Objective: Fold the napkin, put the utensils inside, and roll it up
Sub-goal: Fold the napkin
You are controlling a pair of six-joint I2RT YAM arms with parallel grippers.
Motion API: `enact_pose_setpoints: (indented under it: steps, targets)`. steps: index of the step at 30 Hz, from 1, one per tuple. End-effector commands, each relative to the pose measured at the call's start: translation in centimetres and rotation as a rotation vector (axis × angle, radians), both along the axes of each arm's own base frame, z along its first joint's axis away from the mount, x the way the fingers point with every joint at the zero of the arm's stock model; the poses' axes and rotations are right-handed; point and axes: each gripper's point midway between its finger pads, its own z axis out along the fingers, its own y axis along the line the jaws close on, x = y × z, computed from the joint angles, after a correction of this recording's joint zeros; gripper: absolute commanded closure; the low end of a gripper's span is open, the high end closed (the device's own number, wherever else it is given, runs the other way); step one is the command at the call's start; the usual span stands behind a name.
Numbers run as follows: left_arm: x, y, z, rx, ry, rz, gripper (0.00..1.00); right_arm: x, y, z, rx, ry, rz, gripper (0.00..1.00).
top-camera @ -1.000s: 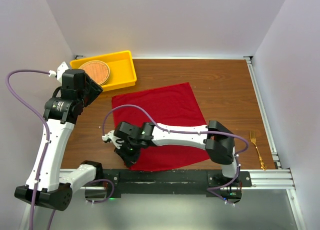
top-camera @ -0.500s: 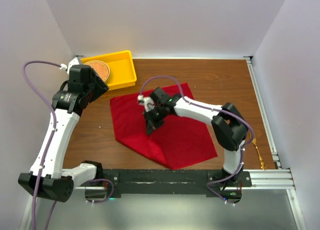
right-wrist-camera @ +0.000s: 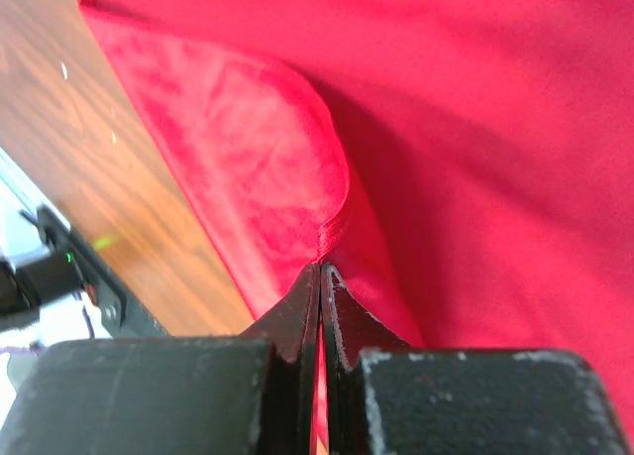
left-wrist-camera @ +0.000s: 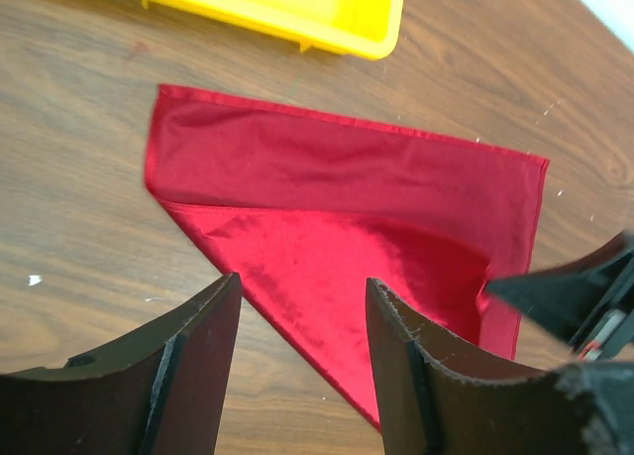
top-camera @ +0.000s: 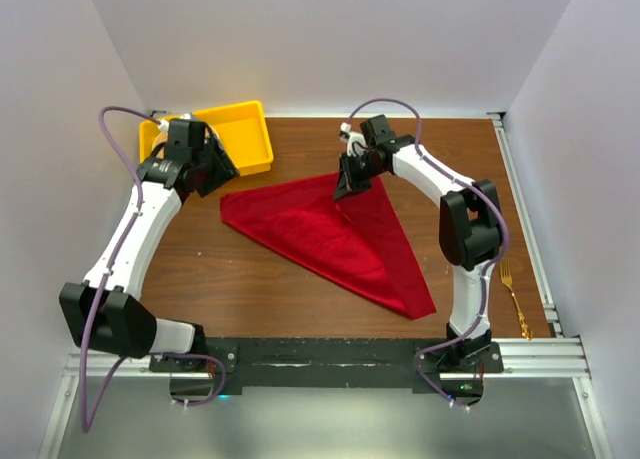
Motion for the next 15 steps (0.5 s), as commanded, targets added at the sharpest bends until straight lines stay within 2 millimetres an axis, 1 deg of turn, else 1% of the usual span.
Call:
enact_pose_setpoints:
  steps: [1,3,4,5,6,7,8,10,12,13,15]
  targets:
    - [2.0,-1.0,0.0,-0.027,-0.015,-0.055,0.43,3.6,-0.6,2.3,0.023,-0.047,-0.072,1.0]
    - [2.4,-1.2,-0.6,-0.028,0.002,-0.058,0.43,5.1,-1.5,2.1,0.018,-0.05,-0.122,1.0]
    - [2.6,-1.2,-0.4,-0.029,-0.003,-0.058,0.43,5.9,-1.7,2.4,0.018,-0.065,-0.138,1.0]
    - [2.7,-1.2,-0.6,-0.028,0.005,-0.058,0.43,6.5,-2.3,2.4,0.015,-0.067,-0.163,1.0]
    - [2.8,-1.6,-0.9,-0.04,0.016,-0.074,0.43,7.6,-3.1,2.2,0.008,-0.079,-0.198,1.0]
    - [2.8,-1.6,-1.1,-0.041,0.021,-0.073,0.43,8.2,-3.8,2.1,0.01,-0.079,-0.221,1.0]
    - [2.8,-1.7,-1.2,-0.042,0.024,-0.076,0.43,8.8,-4.1,2.2,0.018,-0.084,-0.245,1.0]
    - [2.9,-1.7,-1.3,-0.039,0.03,-0.076,0.43,9.7,-5.0,1.8,0.018,-0.084,-0.279,1.0]
    - [2.9,-1.6,-1.4,-0.033,0.035,-0.075,0.43,10.4,-5.2,1.9,0.034,-0.095,-0.298,1.0]
    - [3.0,-1.6,-1.5,-0.03,0.039,-0.077,0.43,10.9,-5.6,1.6,0.029,-0.094,-0.315,1.0]
    - [3.2,-1.6,-1.5,-0.031,0.043,-0.078,0.43,11.6,-5.9,1.8,0.038,-0.106,-0.338,1.0]
